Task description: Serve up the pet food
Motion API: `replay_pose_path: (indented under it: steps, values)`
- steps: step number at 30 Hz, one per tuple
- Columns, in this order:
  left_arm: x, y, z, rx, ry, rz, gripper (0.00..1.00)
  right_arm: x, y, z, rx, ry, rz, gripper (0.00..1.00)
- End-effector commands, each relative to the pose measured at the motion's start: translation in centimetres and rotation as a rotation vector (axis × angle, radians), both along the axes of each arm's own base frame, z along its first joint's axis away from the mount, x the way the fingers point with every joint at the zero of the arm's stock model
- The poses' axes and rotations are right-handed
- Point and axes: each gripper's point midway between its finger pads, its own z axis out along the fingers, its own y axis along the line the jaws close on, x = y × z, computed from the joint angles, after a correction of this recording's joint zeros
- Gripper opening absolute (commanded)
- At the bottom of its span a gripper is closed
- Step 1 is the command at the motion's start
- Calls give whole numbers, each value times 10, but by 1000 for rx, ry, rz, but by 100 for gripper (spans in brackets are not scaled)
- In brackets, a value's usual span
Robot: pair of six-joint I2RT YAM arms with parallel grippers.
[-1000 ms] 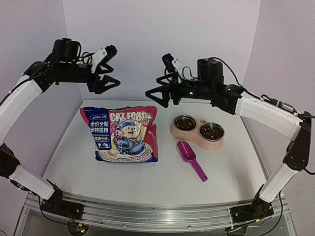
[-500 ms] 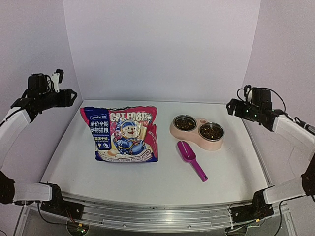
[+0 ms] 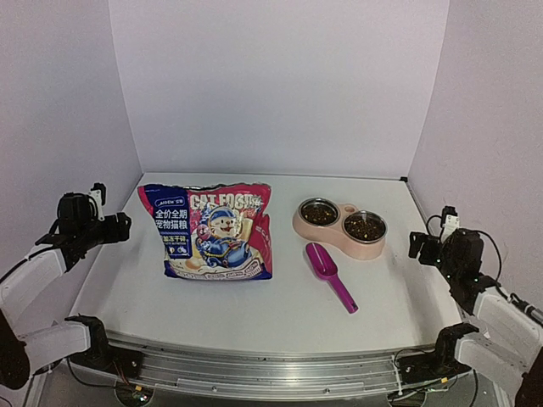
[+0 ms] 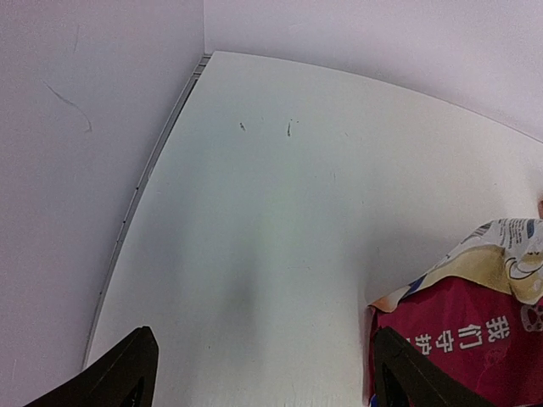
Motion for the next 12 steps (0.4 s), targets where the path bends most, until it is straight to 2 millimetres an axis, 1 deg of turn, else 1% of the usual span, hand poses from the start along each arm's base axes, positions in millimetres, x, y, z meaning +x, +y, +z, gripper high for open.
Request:
replay_pose_path:
  steps: [1,5,10,12]
  values:
    - [2,5,13,31,-87,10,87,1,1,44,8,-257,10,98]
    - [2,3,9,26,-92,4,88,3,0,35,4,-235,-1,98]
    - [4,3,14,9,-106,8,89,3,1,26,23,-221,2,98]
    - [4,-2,14,-4,-102,-16,90,2,2,24,35,-222,6,98]
